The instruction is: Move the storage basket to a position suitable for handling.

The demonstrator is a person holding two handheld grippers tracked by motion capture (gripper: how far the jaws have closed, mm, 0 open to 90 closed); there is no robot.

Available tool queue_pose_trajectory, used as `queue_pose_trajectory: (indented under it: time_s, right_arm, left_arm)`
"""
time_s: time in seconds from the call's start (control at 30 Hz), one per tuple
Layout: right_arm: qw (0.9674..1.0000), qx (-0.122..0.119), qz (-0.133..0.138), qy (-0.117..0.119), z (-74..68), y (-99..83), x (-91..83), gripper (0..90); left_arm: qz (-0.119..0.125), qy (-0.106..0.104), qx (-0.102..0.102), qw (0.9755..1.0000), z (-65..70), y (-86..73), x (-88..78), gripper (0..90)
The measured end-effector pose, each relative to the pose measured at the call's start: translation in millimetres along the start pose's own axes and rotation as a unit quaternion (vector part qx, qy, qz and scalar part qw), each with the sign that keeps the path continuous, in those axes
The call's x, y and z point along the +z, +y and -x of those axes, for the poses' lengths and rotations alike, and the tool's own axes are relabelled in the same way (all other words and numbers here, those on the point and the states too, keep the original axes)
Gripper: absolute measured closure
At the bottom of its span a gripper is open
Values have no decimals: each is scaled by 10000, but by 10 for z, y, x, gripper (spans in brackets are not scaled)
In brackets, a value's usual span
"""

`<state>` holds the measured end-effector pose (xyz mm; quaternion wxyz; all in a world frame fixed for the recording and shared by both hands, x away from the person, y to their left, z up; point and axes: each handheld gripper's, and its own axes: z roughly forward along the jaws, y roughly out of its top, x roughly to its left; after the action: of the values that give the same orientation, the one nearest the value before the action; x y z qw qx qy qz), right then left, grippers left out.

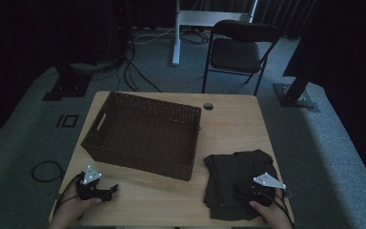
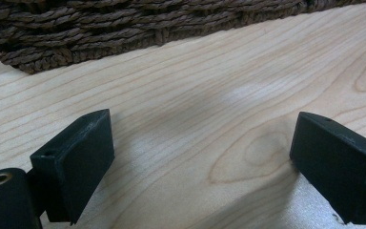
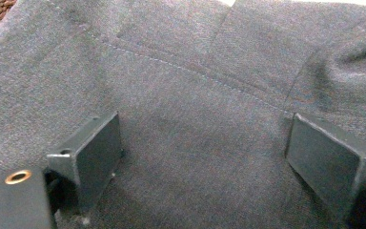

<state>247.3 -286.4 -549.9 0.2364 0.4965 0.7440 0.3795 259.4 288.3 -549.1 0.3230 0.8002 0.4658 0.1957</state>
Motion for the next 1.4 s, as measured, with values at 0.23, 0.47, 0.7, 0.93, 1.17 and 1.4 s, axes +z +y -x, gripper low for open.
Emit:
queue_pose_trajectory:
  time_s: [0.23,0.47,0.7,0.93,1.17,1.4]
  right_arm:
    - [10000,19,37,-33,-12,-3,-8,115]
    - [9997,180,173,15,-63,58,-79,131]
    - [9993,174,315,36,-109,160,-66,131]
    - [9987,113,472,131,-189,370,-53,131]
    - [9980,64,595,194,-257,552,-32,131]
    - [9975,14,672,211,-328,696,-3,131]
  left_arm:
    - [21,-237,165,9996,-13,-20,-23,82]
    - [-14,-310,210,9993,-80,2,-70,81]
    - [98,-363,166,9992,-128,65,-129,82]
    - [229,-385,217,9988,-168,159,-231,82]
    - [367,-387,255,9983,-205,255,-337,85]
    - [610,-432,245,9969,-236,364,-465,85]
